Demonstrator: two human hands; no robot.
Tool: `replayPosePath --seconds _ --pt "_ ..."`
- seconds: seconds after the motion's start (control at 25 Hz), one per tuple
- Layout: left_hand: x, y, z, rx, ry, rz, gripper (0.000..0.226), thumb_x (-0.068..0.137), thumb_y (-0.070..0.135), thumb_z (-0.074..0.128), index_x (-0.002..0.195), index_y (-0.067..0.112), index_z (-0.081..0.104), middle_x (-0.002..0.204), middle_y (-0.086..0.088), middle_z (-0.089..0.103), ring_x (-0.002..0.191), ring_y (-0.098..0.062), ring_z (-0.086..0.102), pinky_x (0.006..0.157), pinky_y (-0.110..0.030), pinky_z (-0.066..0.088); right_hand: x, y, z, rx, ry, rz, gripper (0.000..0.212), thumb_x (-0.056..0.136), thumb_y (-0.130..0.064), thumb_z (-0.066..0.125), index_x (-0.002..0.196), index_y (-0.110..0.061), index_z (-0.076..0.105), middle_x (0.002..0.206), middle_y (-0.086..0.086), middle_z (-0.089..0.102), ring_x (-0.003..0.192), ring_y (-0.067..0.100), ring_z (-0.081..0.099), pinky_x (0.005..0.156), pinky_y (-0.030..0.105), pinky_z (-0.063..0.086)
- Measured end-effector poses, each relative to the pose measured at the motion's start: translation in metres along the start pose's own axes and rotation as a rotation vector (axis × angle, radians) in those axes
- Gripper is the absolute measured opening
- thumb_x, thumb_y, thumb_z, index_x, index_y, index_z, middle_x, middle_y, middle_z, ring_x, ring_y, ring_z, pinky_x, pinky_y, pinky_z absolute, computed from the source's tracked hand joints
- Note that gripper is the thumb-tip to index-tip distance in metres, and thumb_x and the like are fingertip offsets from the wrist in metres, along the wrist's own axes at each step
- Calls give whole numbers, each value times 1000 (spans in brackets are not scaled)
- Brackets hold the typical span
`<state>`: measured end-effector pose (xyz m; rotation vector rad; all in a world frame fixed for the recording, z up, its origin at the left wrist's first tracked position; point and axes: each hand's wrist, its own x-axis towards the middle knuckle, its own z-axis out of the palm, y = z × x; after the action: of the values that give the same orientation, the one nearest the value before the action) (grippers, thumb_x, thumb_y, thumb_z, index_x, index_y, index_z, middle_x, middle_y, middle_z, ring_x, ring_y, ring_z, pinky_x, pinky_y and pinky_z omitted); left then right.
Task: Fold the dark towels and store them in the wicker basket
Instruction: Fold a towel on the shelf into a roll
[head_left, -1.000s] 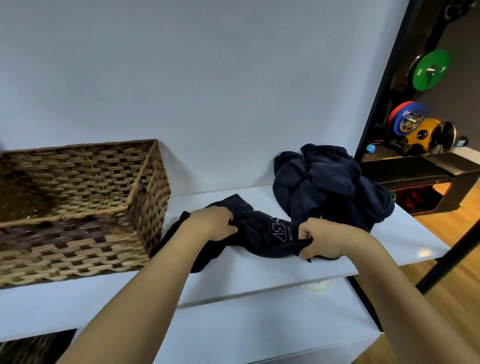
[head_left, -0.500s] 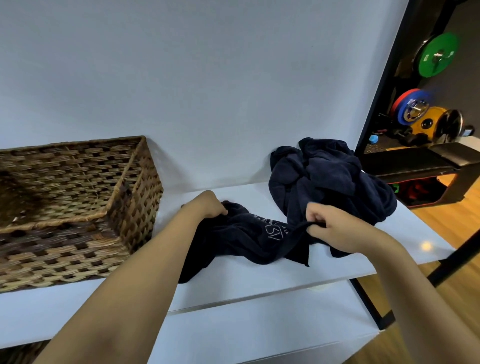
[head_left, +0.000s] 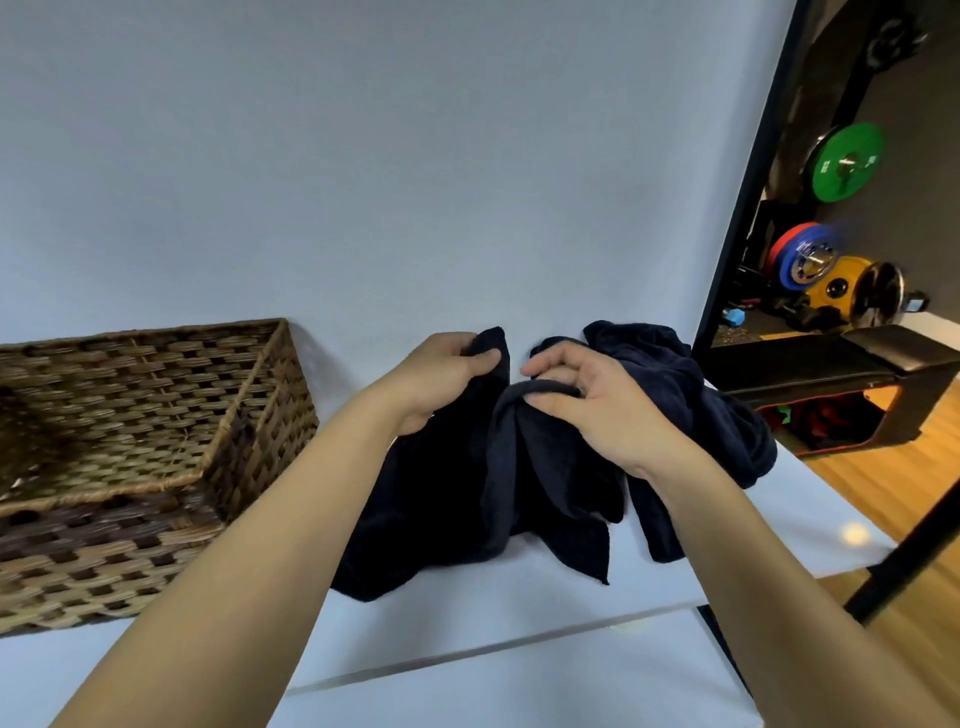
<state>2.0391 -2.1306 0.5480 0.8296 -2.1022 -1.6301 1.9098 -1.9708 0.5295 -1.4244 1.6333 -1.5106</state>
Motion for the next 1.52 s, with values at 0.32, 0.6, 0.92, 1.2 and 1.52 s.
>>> replayPosePath --seconds 0.32,0.6,0.92,1.2,1.52 --pt "-40 31 4 -96 163 233 11 96 13 67 89 13 74 80 1 74 70 -11 69 61 -21 52 15 -18 23 345 165 -19 15 96 -3 62 86 -12 67 79 4 74 75 16 70 76 31 55" --pt "-59 31 3 -176 169 233 17 99 13 62 89 11 76 82 -7 76 77 -18 71 79 -44 58 13 -35 25 372 93 -32 9 98 -4 60 92 -6 66 85 12 73 79 22 69 80 36 56" --pt "-75 29 5 -153 109 273 23 104 10 52 100 6 74 99 -18 76 85 -23 73 74 -36 62 12 -49 25 330 115 77 23 88 -8 75 74 -10 56 71 13 72 61 23 68 65 31 56" --pt "-79 29 -5 -242 -57 310 33 100 -4 43 94 7 74 96 -20 67 91 -27 63 83 -40 56 9 -47 22 426 2 46 27 74 -18 79 74 -12 53 71 8 65 62 18 63 64 28 53" --pt "-88 42 -15 -74 -425 394 23 96 5 55 104 16 74 91 -14 55 87 -20 62 82 -27 54 5 -39 11 348 -330 44 79 55 -48 96 101 2 56 86 10 60 88 26 55 84 36 44"
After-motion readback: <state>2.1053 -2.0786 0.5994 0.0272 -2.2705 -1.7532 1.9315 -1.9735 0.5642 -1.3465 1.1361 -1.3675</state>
